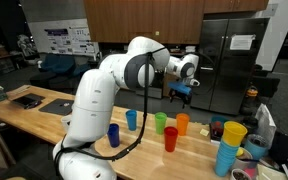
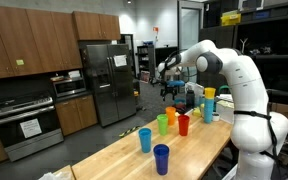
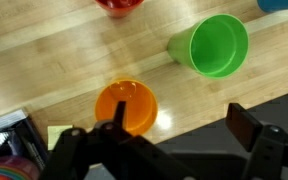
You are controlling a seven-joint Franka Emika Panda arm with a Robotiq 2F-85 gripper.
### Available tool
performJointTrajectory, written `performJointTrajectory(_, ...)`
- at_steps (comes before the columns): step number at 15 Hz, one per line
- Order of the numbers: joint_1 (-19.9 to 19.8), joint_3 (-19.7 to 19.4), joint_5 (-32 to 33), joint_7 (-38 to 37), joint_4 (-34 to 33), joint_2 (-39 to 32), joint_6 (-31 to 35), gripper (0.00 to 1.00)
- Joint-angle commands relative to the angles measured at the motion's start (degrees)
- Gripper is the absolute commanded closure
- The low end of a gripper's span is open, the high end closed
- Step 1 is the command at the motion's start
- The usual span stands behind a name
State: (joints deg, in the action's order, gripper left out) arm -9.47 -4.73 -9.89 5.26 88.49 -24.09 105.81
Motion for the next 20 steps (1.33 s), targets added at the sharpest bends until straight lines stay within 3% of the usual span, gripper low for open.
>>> performJointTrajectory(1,-0.22,0.20,0.09,-0.02,-0.24,-0.06,-0.24,0.00)
performJointTrajectory(12,-2.78,-0.40,3.38,3.00,-21.52,-16.95,-6.04,0.00)
performJointTrajectory(16,-1.50,-0.95,9.46,2.57,-23.81,-18.27,-3.11,0.00)
performJointTrajectory(20,-2.16,0.03,9.91,3.74,-25.29,-19.90,-3.08,0.00)
